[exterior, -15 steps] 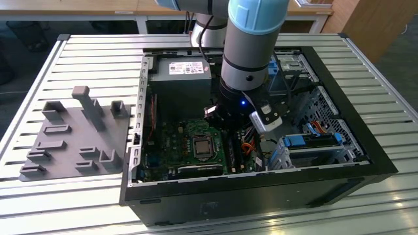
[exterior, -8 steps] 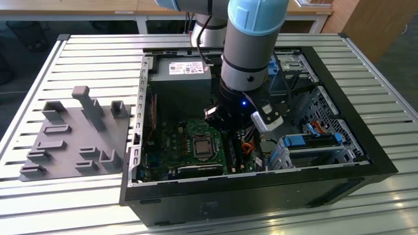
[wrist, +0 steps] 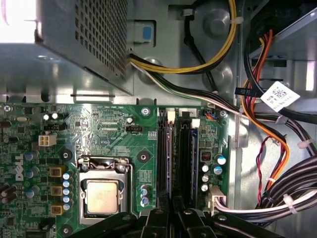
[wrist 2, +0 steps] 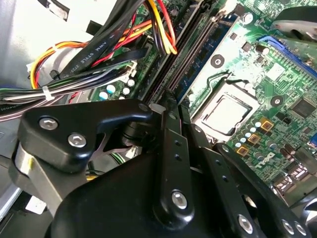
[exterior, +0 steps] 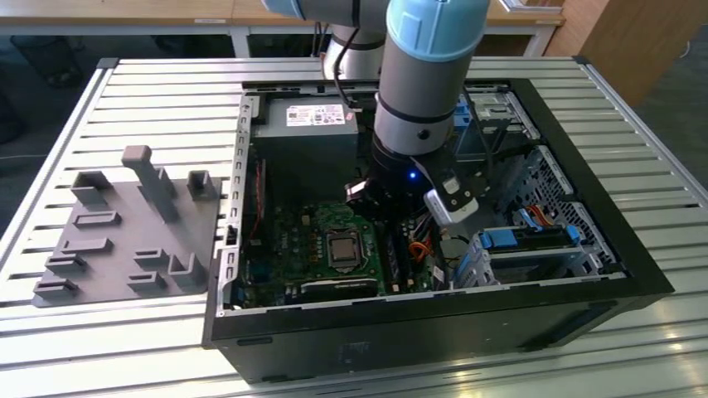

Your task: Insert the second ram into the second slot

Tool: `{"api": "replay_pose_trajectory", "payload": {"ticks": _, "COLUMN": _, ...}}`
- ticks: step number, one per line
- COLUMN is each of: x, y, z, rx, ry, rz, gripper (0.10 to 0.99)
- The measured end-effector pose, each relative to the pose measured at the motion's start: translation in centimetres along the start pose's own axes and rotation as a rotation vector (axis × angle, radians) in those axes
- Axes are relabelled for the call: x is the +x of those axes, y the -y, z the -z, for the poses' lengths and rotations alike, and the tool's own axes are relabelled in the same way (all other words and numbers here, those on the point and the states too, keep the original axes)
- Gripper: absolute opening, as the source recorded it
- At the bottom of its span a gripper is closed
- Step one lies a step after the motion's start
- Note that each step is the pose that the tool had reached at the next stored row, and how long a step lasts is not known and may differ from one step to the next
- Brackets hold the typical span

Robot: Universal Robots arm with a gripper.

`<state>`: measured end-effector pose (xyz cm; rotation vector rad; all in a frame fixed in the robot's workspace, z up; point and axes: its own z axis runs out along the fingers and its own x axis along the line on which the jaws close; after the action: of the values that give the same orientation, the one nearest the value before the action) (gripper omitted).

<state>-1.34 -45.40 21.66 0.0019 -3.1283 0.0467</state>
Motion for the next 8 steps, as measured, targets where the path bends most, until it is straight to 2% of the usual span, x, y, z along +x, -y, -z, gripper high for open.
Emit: {"api": "replay_pose_trajectory", "payload": {"ticks": 8, "x": -0.01, "y": -0.01, "z": -0.32, "rx": -0.002, "ry": -0.002, "rz": 0.0, "gripper": 0.137}}
